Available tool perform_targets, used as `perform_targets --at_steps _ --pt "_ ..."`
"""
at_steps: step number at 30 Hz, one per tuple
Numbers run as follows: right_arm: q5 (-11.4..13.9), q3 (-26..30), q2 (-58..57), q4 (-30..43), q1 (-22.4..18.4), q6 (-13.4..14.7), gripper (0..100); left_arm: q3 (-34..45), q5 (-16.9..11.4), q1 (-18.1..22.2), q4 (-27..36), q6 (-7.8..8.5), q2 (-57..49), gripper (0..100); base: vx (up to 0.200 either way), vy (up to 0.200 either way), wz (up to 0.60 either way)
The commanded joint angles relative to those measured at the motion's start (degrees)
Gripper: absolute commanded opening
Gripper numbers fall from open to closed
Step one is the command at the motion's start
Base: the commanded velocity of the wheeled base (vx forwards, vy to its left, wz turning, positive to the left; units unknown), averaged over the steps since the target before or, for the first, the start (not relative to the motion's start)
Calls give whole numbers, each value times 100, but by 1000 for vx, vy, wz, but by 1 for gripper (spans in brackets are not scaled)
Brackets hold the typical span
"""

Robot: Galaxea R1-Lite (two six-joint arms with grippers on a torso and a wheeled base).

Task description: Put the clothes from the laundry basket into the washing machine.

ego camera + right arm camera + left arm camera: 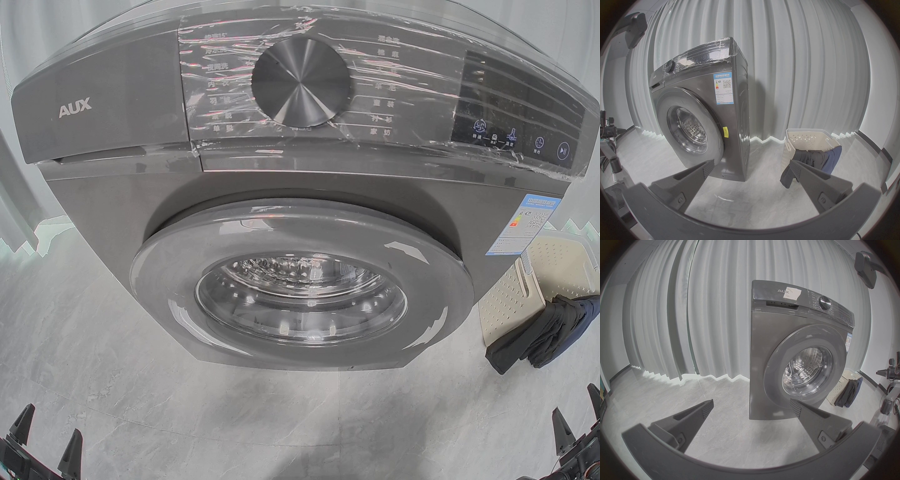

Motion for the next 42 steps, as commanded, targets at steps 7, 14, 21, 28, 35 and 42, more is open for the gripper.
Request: perform_targets --at_steps 7,14,21,28,35,42 --pt "-35 92 -93 8 4 -12 100 84 -2 1 6 -2 -104 100 0 0 0" --pt "255 -1226 593 -396 92 181 100 84 -2 1 6 7 -104 100 0 0 0" --pt "940 -918 2570 -721 382 313 100 92 -2 1 6 7 -104 100 0 0 0" --pt "1116 -1024 4003 -1592 1208 5 100 84 -2 1 6 7 -104 100 0 0 0" --pt "1090 -1472 5269 -2330 1630 489 100 92 -2 1 -3 7 -104 100 0 0 0" --pt "852 -1613 6174 -3059 2219 858 100 92 -2 1 6 7 -104 100 0 0 0"
